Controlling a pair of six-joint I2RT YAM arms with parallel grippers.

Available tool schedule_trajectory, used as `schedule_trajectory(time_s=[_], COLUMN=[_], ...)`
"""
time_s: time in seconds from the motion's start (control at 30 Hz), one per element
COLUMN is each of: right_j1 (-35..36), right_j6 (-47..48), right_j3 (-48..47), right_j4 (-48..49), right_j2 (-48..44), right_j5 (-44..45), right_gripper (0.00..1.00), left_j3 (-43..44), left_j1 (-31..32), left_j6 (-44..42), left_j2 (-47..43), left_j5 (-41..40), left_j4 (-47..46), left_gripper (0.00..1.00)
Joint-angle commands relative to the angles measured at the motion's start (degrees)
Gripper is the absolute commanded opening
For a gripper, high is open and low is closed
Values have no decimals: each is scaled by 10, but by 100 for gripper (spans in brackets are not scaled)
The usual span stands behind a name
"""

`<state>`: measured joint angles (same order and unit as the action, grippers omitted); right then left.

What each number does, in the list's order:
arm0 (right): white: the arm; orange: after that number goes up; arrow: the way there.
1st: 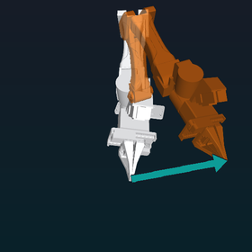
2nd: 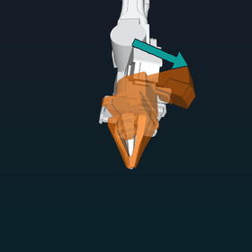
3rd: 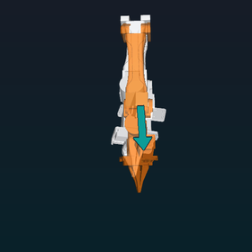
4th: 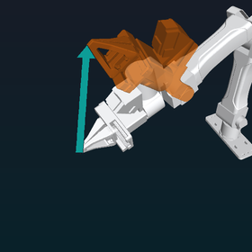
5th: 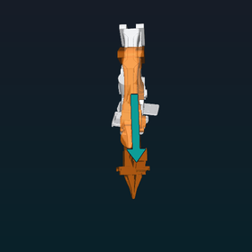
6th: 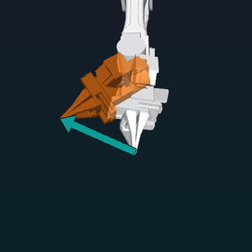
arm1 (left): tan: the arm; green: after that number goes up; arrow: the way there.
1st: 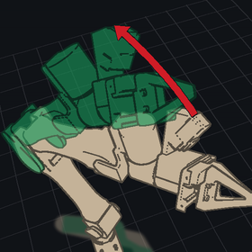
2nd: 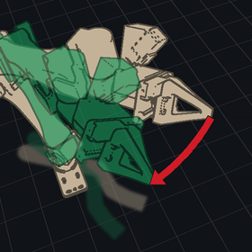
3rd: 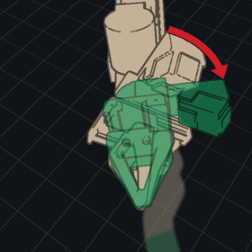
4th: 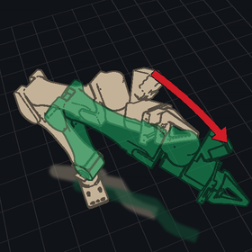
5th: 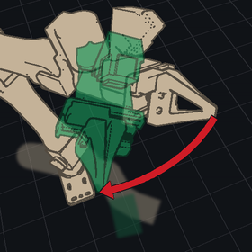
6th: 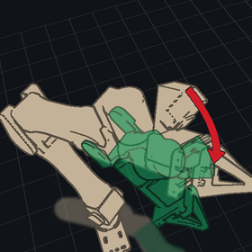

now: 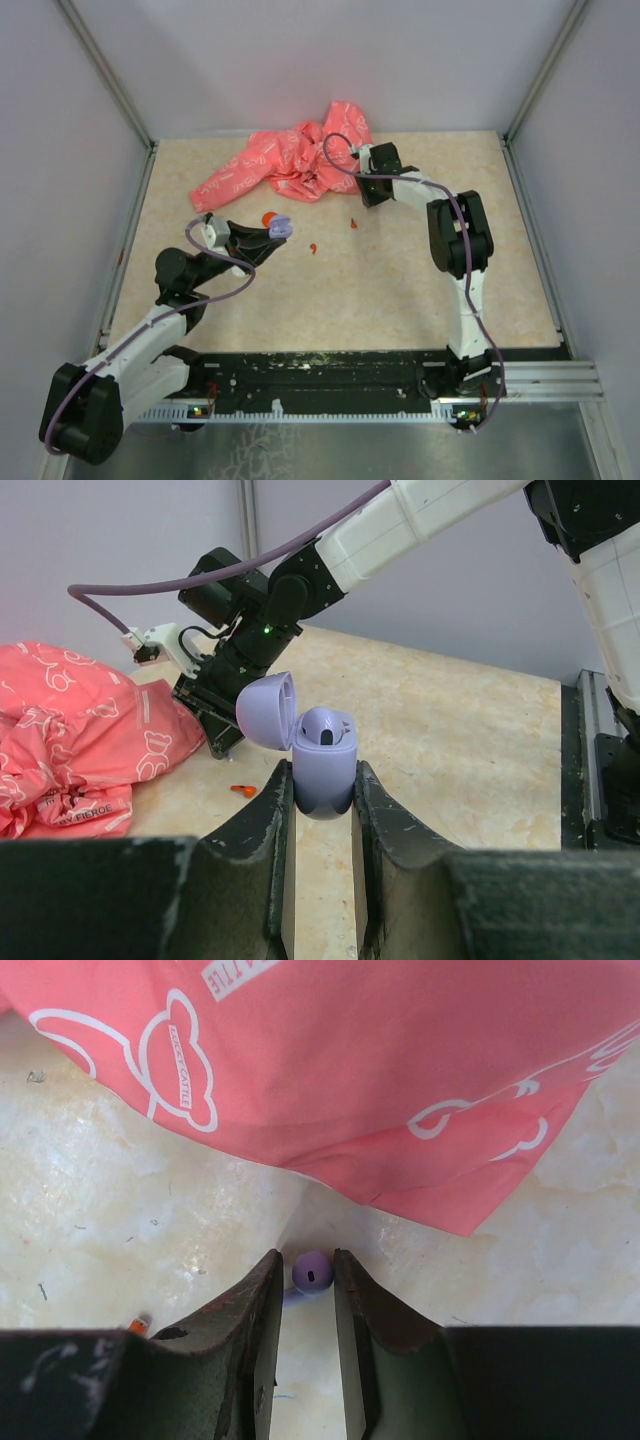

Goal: Insert the wireless bluetooth earbuds into the charging case
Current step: Pick up the earbud from the center of the board.

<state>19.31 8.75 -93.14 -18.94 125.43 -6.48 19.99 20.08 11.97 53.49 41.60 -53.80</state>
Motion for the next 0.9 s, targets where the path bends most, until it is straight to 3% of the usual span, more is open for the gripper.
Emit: schedule_trajectory(time_s=[0.0,0.37,0.87], right_j1=[0,4,77], right_j6=[0,-2,1], right_j3=[5,55,169], right_j4=[-71,-55,-11], right_j2=[-4,-67,-299], right_j5=[-2,-10,30], right_gripper=[27,15,13], left_j3=[10,6,3], left_j1=[-5,-5,-5], left_j6=[4,10,44], left_j2=[2,4,9], left_j5=[10,26,50], left_j4=[-15,-39,-74], left_gripper=[0,0,0])
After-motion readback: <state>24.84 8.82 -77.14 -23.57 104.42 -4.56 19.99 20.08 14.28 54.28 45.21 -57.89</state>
